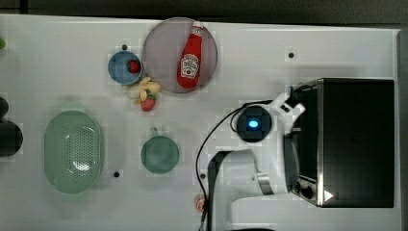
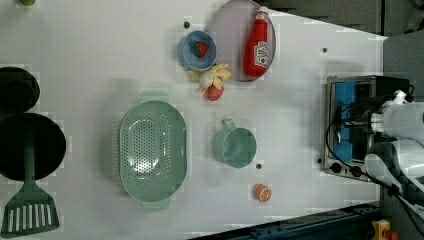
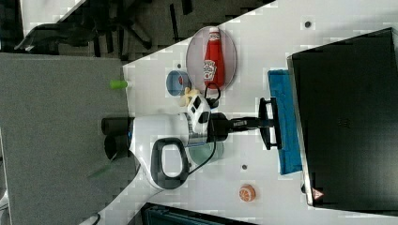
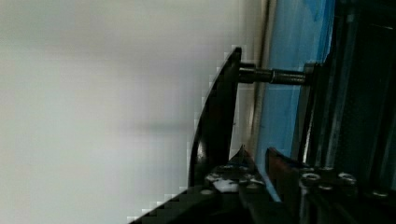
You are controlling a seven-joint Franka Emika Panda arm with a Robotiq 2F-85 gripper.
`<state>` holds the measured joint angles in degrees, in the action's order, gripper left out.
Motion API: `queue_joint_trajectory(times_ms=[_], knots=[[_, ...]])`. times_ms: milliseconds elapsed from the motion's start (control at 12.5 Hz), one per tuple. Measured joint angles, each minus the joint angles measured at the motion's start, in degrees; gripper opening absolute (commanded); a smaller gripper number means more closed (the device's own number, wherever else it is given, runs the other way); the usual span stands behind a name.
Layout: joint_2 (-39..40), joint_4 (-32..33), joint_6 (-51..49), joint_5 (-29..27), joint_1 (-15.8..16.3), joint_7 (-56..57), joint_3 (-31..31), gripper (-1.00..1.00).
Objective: Flap open oven.
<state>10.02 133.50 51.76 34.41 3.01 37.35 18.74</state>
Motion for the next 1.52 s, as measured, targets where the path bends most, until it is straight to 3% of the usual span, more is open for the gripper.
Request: queue_joint_trajectory(times_ms=[160, 560, 1040, 1280, 1520], knots=[[2.9, -0.4, -0.1, 1.7, 1.8, -5.7, -0.9, -0.65], [11.6, -0.8, -1.0, 12.9, 6.0, -22.5, -4.5, -0.65], [20.9, -3.9, -3.1, 15.0, 10.8, -32.6, -4.6, -0.65], [20.5, -4.9, -3.0, 12.1, 10.2, -33.7, -4.7, -0.65], [14.5, -4.8, -2.2, -1.3, 9.9, -33.8, -4.8, -0.65]])
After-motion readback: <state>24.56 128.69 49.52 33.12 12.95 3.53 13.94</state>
